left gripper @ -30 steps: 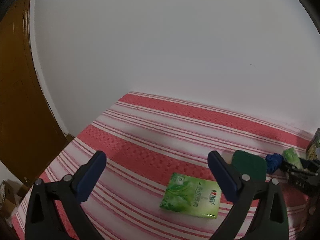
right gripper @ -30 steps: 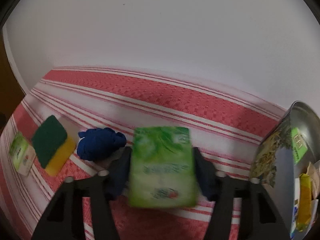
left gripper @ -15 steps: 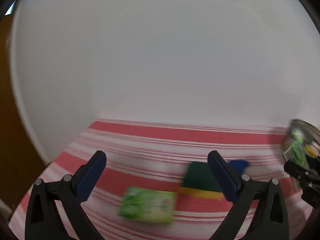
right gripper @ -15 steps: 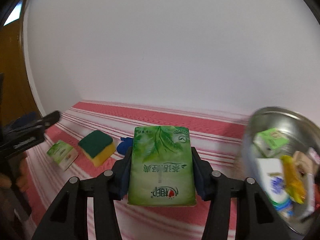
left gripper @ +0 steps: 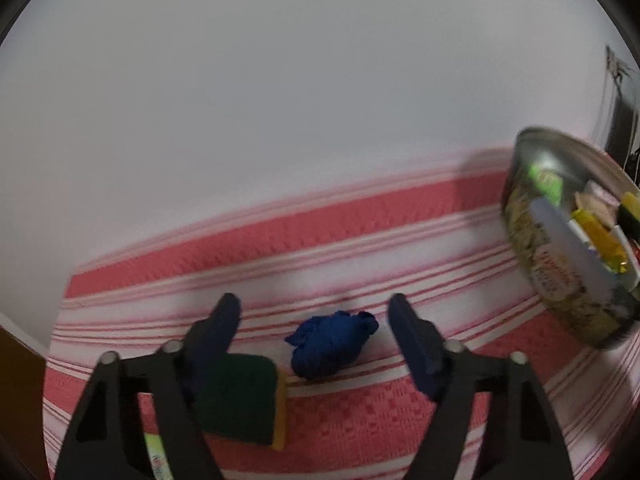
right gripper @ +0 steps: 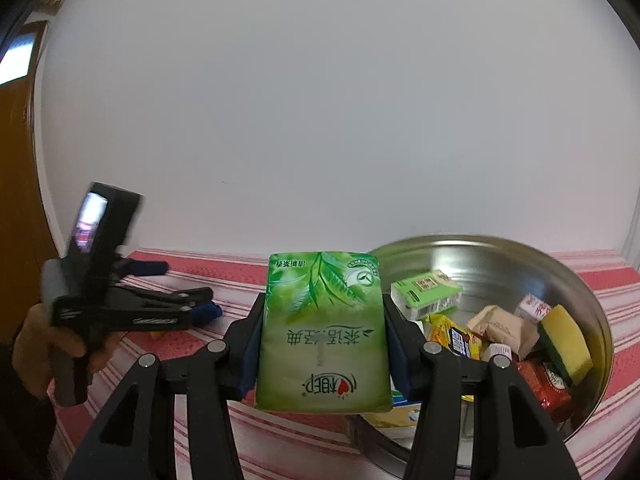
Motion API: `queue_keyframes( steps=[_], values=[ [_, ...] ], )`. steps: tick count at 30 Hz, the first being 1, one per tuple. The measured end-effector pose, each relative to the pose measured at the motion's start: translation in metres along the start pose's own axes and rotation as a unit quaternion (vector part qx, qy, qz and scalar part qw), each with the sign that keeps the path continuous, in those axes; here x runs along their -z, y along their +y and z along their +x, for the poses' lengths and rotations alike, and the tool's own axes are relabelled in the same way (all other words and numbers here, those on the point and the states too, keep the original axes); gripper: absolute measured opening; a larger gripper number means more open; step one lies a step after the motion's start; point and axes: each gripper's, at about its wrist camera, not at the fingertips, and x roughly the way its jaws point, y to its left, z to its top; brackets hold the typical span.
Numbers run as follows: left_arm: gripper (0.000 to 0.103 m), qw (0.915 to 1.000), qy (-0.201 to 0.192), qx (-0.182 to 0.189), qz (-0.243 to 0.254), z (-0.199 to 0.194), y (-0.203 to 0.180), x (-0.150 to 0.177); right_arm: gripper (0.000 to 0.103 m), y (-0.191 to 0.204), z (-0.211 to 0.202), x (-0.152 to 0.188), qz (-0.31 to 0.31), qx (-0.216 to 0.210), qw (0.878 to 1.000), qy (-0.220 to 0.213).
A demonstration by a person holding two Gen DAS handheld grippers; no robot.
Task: Organize objects
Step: 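Grasp the blue cloth with the left gripper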
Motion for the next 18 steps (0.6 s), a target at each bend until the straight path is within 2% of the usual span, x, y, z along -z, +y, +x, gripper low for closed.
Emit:
queue_keyframes(
  steps=[3,5,6,7,9,11,12,14,18],
  values=[
    [0.07,0.9993,0.032,0.015,0.015,0.02,-0.007,0.003,0.054,0.003,0.001,-0.003,-0.004,-0.002,1.0,0.001],
    [0.071,0.9977,0.045,0.008,0.049,0.03,-0.02,0.007,0.054,0.003,0.001,-0.003,-0.002,-0.004,1.0,0.002],
    [0.068,0.9979,0.032,0.006,0.057,0.027,-0.022,0.008,0.054,0.003,0.0,-0.004,0.0,-0.006,1.0,0.004],
    [0.067,0.9973,0.036,0.008,0.064,0.027,-0.023,0.009,0.054,0.003,0.0,-0.005,0.001,-0.009,1.0,0.005],
    [0.063,0.9975,0.048,0.026,0.046,0.026,-0.016,0.011,0.054,0.004,-0.004,-0.004,0.007,-0.013,1.0,0.008],
    [0.051,0.9961,0.062,0.059,0.022,0.024,-0.005,0.015,0.054,0.003,-0.006,-0.003,0.01,-0.011,1.0,0.007],
    [0.039,0.9952,0.067,0.069,0.015,0.022,-0.001,0.018,0.054,0.003,-0.008,-0.002,0.01,-0.009,1.0,0.007],
    [0.038,0.9944,0.071,0.077,0.009,0.018,0.005,0.024,0.054,0.003,-0.01,-0.002,0.016,-0.009,1.0,0.006],
    [0.038,0.9969,0.042,0.067,-0.005,0.015,0.002,0.029,0.054,0.002,-0.01,0.0,0.018,-0.011,1.0,0.009]
  ],
)
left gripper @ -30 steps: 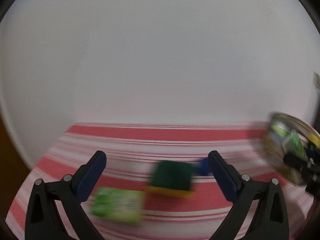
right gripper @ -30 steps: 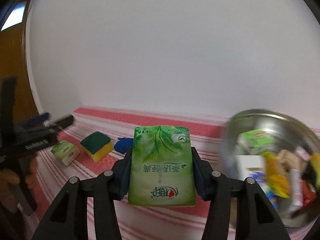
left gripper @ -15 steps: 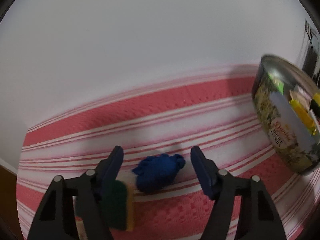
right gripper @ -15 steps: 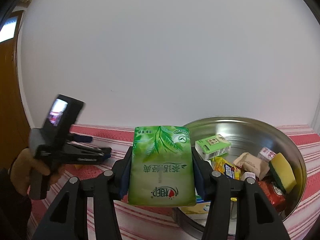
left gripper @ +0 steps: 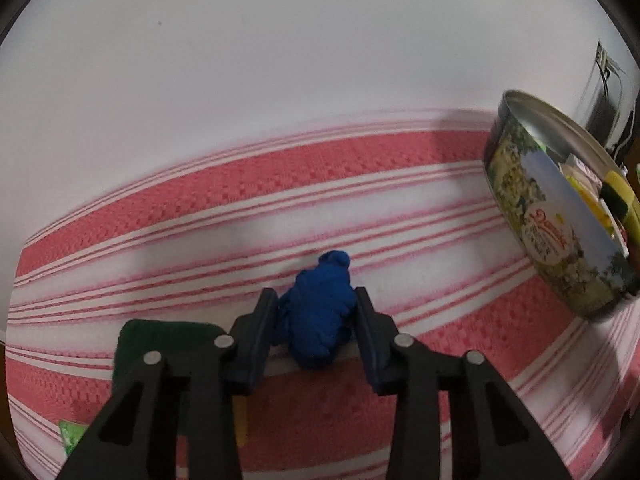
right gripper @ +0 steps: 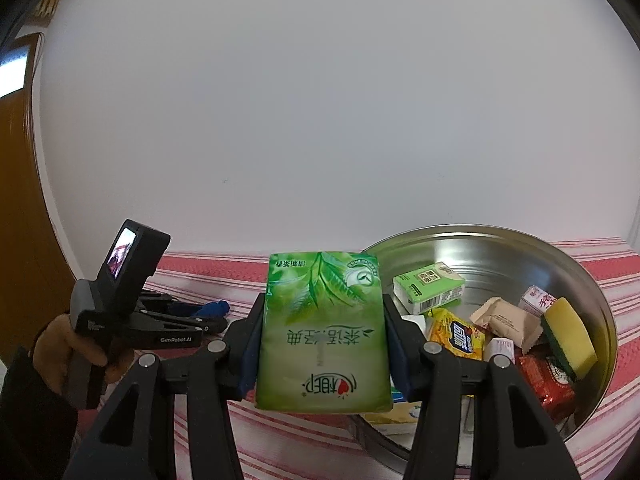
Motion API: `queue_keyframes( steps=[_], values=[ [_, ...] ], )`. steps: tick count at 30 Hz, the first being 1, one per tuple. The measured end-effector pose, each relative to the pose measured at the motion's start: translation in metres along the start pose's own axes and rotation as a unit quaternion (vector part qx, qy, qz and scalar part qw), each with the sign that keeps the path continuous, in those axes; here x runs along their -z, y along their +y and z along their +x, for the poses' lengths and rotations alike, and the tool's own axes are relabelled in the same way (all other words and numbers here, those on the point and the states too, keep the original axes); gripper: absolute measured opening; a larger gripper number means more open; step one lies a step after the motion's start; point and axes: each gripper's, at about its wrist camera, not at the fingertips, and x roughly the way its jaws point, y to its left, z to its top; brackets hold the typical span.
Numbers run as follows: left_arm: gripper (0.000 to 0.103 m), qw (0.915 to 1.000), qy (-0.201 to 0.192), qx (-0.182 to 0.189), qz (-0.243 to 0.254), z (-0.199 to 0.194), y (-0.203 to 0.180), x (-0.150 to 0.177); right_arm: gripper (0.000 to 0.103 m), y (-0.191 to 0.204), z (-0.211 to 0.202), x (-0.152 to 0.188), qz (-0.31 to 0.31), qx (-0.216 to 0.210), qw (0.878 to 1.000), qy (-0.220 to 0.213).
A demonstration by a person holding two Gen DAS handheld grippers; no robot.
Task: Organize objects
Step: 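Grasp the blue cloth with the left gripper, then carry the blue cloth over the tin with left while right carries the green pack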
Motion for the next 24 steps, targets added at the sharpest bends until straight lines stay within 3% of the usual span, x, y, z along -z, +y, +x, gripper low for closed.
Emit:
queue_keyframes(
  steps=[4,5,6,11,16,20,24],
  values=[
    [0.046,0.9996,-0.014,-0.021,-0.011,0.0,-0.003,0.001,0.054,-0.001,-0.003,0.0,0.007,-0.004,1.0,0.003],
    [0.044,0.9995,-0.016,-0.023,-0.011,0.0,-0.004,0.002,0.054,-0.002,-0.004,0.0,0.009,-0.002,1.0,0.004],
    [0.036,0.9996,-0.018,-0.018,-0.01,0.0,-0.005,0.002,0.054,-0.003,-0.004,0.0,0.011,0.0,1.0,0.005],
    [0.035,0.9995,-0.021,-0.023,-0.007,-0.004,-0.001,0.001,0.054,-0.007,-0.006,-0.001,0.018,0.001,1.0,0.003],
    [0.035,0.9954,-0.078,-0.022,-0.051,-0.029,-0.003,-0.006,0.054,-0.007,-0.017,-0.006,0.02,0.0,1.0,-0.012],
    [0.035,0.9865,-0.133,-0.059,-0.076,-0.066,-0.021,-0.003,0.054,-0.009,-0.029,-0.011,0.016,0.008,0.999,-0.037],
    [0.035,0.9794,-0.167,-0.057,-0.097,-0.087,-0.045,-0.011,0.054,-0.016,-0.046,-0.018,0.017,0.015,0.997,-0.075]
  ],
)
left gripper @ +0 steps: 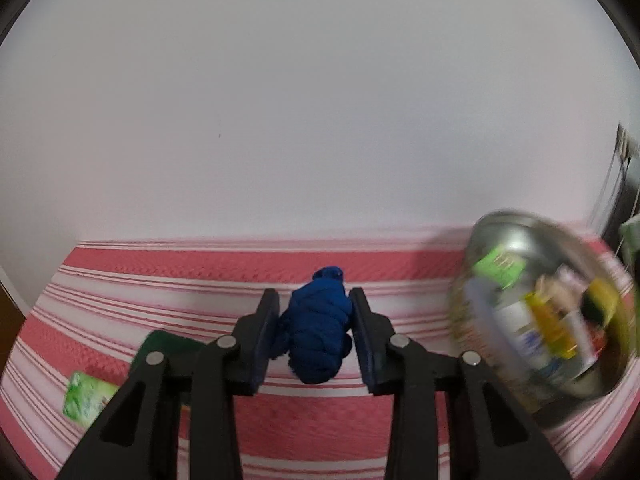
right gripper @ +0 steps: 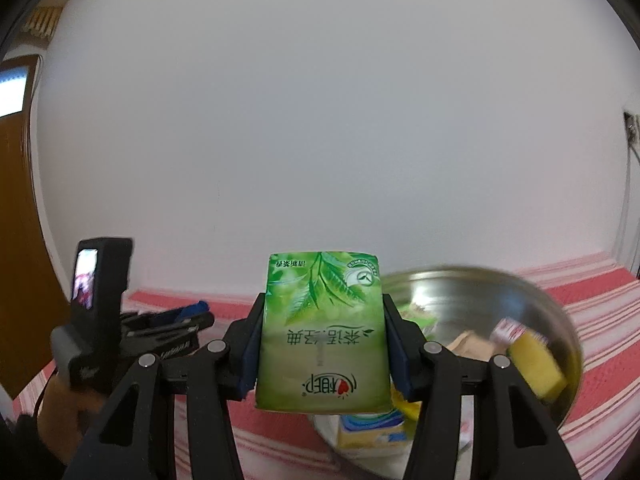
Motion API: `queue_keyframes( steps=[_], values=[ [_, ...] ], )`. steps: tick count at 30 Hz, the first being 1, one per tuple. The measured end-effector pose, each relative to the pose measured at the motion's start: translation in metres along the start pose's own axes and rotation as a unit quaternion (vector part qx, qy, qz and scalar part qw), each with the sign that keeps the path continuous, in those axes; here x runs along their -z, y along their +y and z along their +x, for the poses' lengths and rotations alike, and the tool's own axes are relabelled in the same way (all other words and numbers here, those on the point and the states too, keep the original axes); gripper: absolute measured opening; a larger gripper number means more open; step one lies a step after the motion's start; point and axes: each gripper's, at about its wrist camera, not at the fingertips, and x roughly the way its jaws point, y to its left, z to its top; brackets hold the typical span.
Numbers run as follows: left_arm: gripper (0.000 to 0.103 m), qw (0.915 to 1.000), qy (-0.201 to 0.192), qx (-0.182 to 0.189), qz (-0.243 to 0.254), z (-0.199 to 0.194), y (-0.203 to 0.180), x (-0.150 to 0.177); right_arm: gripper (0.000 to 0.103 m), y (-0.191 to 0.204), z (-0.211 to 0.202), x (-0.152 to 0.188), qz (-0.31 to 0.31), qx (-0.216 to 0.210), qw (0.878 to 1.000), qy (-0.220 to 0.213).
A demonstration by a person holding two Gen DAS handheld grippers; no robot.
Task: Organize objects
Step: 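Carry the blue cloth over the tin with left while right carries the green pack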
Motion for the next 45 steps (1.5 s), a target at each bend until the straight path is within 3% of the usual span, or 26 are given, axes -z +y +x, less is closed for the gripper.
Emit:
queue_keyframes(
  steps=[6,13,25,39,41,45],
  values=[
    [0.035,0.9996,-0.028,-0.006,-0.004,-0.033,-0.042,-0.001,0.054,-0.034,-0.009,-0.005,0.003,0.034,0.999,-0.021],
    [0.035,0.9991,-0.04,0.007,-0.011,-0.031,-0.083,0.002,0.054,-0.078,-0.019,-0.014,0.009,0.072,0.997,-0.041],
    [0.035,0.9996,-0.021,0.019,0.0,-0.028,-0.141,-0.002,0.054,-0.126,-0.014,-0.014,-0.017,0.143,0.989,-0.037],
    [0.035,0.9992,0.001,0.004,0.039,-0.026,-0.139,0.013,0.055,-0.142,0.028,-0.002,0.044,0.114,0.992,0.044],
    [0.035,0.9994,0.003,0.001,0.036,-0.009,-0.16,0.013,0.055,-0.144,0.03,0.001,0.054,0.116,0.99,0.052],
    [0.035,0.9994,0.004,-0.001,0.035,-0.009,-0.164,0.015,0.055,-0.149,0.034,0.001,0.053,0.124,0.989,0.062]
  ],
)
